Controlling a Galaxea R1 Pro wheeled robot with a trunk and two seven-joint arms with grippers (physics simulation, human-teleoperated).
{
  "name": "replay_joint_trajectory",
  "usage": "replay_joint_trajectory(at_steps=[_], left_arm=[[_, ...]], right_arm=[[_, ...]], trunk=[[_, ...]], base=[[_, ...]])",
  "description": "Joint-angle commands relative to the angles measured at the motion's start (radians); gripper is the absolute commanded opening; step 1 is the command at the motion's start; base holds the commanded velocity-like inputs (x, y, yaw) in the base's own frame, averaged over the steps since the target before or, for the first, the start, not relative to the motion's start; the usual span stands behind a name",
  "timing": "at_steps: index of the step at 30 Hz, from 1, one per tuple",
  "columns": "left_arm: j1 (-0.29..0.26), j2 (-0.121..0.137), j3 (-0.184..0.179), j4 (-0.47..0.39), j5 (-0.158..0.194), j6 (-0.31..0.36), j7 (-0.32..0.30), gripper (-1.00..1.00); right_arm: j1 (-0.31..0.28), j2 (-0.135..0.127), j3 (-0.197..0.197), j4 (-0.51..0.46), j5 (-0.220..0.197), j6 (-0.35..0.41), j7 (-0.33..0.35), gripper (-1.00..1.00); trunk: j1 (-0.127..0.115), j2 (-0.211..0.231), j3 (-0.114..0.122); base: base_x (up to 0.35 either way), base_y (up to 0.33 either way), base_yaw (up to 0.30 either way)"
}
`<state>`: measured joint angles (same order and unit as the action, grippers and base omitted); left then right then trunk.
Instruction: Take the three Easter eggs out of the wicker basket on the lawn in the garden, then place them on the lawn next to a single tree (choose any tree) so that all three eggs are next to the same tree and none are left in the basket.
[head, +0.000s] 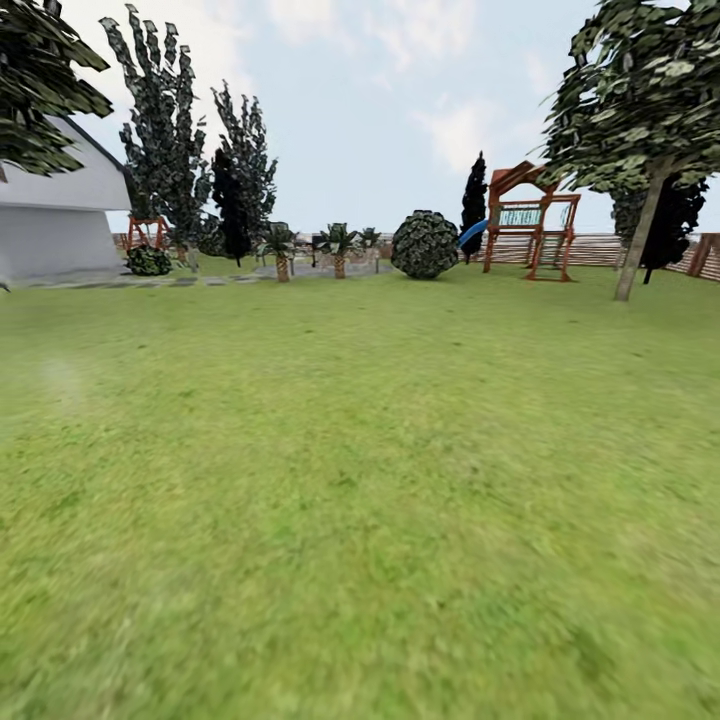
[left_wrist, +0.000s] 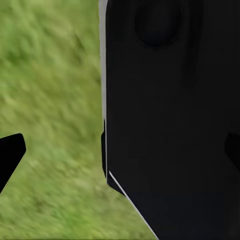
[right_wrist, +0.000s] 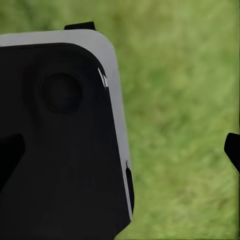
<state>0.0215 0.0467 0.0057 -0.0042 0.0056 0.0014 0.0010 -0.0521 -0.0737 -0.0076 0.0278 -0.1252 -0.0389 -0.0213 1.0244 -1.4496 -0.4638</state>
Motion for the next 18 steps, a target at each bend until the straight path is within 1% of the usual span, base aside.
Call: replay_joint_trajectory(at_steps=[1,4,13,18], left_arm=[[0.000,0.000,0.000,0.000,0.001,0.000,0.000,1.00],[0.000,0.000,0.000,0.000,0.001,0.000,0.001,1.00],[0.000,0.000,0.001,0.000,0.001,0.000,0.001,1.00],[0.000,0.000,0.000,0.000,0.001,0.000,0.000,1.00]], right_arm=[[-0.001,0.000,0.000,0.003,-0.008,-0.004,0.000,1.00],[-0.001,0.000,0.000,0.003,-0.008,-0.004,0.000,1.00],[-0.001,0.000,0.000,0.003,-0.008,-0.004,0.001,1.00],[-0.001,0.000,0.000,0.003,-0.008,-0.004,0.000,1.00]], trunk=[[0.001,0.000,-0.001],[0.001,0.000,-0.001],[0.001,0.000,-0.001],[0.001,0.000,-0.001]], base=[[0.322,0.000,0.193],[0.322,0.000,0.084],[0.322,0.000,0.016],[0.322,0.000,0.183]])
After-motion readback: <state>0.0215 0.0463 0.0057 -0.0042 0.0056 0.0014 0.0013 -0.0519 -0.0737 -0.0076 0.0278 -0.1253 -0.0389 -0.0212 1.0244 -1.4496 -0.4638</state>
